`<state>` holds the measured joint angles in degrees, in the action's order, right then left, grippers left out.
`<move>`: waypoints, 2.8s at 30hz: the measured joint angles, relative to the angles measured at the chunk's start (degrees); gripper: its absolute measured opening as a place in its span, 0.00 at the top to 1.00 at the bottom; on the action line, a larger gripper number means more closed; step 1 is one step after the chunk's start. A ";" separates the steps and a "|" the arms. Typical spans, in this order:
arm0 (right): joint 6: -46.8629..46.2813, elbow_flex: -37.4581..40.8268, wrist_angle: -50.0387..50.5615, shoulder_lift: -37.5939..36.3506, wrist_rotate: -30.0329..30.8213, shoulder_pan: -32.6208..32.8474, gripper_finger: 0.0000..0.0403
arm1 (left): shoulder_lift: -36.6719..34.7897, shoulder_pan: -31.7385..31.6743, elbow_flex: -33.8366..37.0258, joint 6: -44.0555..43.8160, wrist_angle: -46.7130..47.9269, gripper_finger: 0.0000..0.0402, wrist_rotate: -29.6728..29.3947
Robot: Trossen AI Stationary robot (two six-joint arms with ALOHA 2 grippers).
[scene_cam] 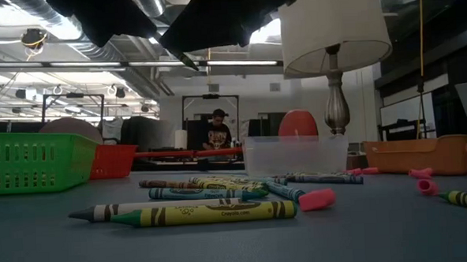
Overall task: Sort crayons
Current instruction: Put the green crayon into the green bin, then put the brown crayon into the orange bin
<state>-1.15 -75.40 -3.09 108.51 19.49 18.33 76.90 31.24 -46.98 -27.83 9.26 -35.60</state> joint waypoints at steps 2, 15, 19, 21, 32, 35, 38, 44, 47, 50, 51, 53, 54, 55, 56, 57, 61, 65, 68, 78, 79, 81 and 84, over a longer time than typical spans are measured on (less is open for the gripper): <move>-0.01 0.00 0.11 0.00 0.00 0.00 0.69 | 0.00 0.00 0.00 -0.01 0.74 0.96 0.48; -0.05 -0.07 5.07 -0.02 -1.08 -0.02 0.62 | -2.14 0.04 0.00 -2.43 6.29 0.96 8.93; -0.03 -0.07 8.68 -0.02 -1.14 -0.02 0.62 | -5.62 0.04 0.00 -7.24 12.41 0.96 11.45; -0.04 -0.07 10.10 -0.02 -1.17 -0.02 0.62 | -7.73 0.04 0.00 -9.56 15.11 0.96 13.70; -0.04 -0.04 13.62 -0.02 -1.10 0.00 0.62 | -16.33 0.06 0.00 -24.23 33.13 0.96 26.21; -0.04 0.00 13.63 -0.02 -1.10 0.02 0.62 | -16.97 0.04 0.00 -28.74 38.40 0.96 28.07; -0.04 0.02 13.63 -0.02 -1.09 0.02 0.62 | -16.96 0.07 0.00 -31.91 43.26 0.96 29.67; -0.04 0.04 13.63 -0.02 -1.09 0.02 0.62 | -16.96 0.05 0.00 -38.37 49.40 0.96 30.19; -0.04 0.04 13.63 -0.02 -1.09 0.02 0.62 | -16.96 0.06 0.00 -39.75 49.83 0.96 30.01; -0.04 0.07 13.62 -0.02 -1.09 0.02 0.62 | -16.96 0.07 0.00 -41.09 49.83 0.96 28.63; -0.04 0.07 13.62 -0.02 -1.09 0.02 0.62 | -16.96 0.05 0.00 -41.28 49.83 0.96 27.84; -0.04 0.07 13.61 -0.02 -1.09 0.02 0.62 | -16.96 0.06 0.00 -42.21 49.83 0.96 26.57; -0.04 0.07 13.61 -0.02 -1.09 0.02 0.62 | -16.96 0.05 0.00 -42.50 49.83 0.96 26.01; -0.04 0.07 13.61 -0.02 -1.09 0.02 0.62 | -16.96 0.06 0.00 -42.56 49.83 0.96 25.50; -0.04 0.07 13.61 -0.02 -1.09 0.02 0.62 | -16.96 0.07 0.00 -42.56 49.83 0.96 25.00; -0.04 0.07 13.60 -0.02 -1.09 0.02 0.62 | -16.96 0.05 0.00 -42.56 49.83 0.96 24.55; -0.26 0.07 13.59 -0.02 -1.09 0.02 0.62 | -16.94 0.07 0.00 -42.58 49.83 0.96 22.91; -2.43 0.07 13.57 -0.02 -1.09 0.02 0.62 | -16.92 0.07 0.00 -42.58 49.82 0.96 22.29; -3.56 0.07 13.52 -0.02 -1.15 0.02 0.62 | -16.92 0.04 0.00 -42.57 49.73 0.96 19.93; -3.74 0.09 12.00 -0.02 -3.63 0.02 0.62 | -16.92 0.05 0.00 -42.54 49.68 0.87 17.58; -3.74 0.09 11.54 -0.02 -3.63 0.02 0.62 | -16.92 0.07 0.00 -42.54 49.68 0.85 17.32; -3.74 0.09 10.54 -0.02 -3.65 0.02 0.62 | -16.92 0.04 0.00 -42.53 49.68 0.82 16.82; -3.74 0.09 8.58 -0.02 -3.65 0.02 0.62 | -16.92 0.06 0.00 -42.53 49.66 0.79 16.72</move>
<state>-4.89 -75.31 5.50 108.49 15.84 18.35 59.99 31.30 -46.98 -70.36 58.92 -18.88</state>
